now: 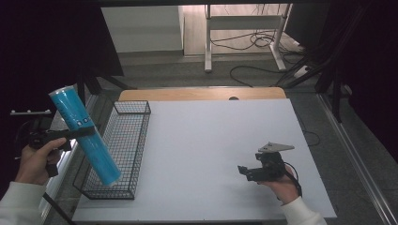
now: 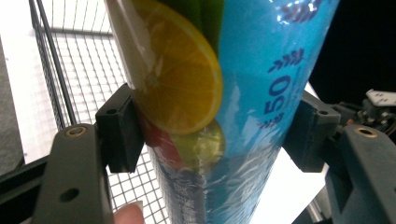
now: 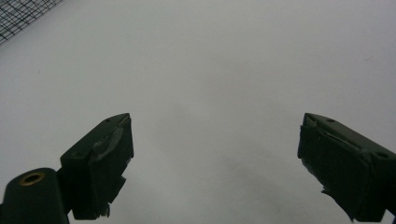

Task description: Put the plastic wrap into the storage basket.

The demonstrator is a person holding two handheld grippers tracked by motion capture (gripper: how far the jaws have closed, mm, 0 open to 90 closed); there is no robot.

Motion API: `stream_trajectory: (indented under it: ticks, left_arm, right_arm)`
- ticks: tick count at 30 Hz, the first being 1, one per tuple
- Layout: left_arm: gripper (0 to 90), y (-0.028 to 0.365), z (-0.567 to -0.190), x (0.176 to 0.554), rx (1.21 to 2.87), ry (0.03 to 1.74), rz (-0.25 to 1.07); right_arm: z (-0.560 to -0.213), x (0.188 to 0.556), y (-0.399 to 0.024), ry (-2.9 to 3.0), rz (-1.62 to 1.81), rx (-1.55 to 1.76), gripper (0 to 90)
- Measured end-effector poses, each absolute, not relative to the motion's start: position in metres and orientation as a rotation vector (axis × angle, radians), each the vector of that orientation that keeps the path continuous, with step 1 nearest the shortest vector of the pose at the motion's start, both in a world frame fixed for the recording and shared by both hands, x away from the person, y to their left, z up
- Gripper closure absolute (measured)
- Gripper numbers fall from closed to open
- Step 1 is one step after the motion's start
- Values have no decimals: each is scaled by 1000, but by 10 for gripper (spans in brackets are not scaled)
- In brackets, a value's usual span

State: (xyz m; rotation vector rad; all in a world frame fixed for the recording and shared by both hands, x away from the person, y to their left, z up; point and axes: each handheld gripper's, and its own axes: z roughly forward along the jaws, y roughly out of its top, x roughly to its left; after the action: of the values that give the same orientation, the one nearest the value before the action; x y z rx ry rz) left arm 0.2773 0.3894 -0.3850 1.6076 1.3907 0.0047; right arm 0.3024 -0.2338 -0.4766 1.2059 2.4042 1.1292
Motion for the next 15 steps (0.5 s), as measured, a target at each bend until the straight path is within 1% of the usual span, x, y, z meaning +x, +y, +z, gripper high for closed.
stream_trajectory:
  ticks: [3, 15]
  left_arm:
    - [320, 384, -391, 281, 1650, 1404, -5]
    - [320, 370, -405, 295, 1707, 1455, -13]
  right_arm:
    - [-477, 302, -233, 2411, 1124, 1204, 110]
    - [-478, 302, -233, 2416, 1134, 1199, 109]
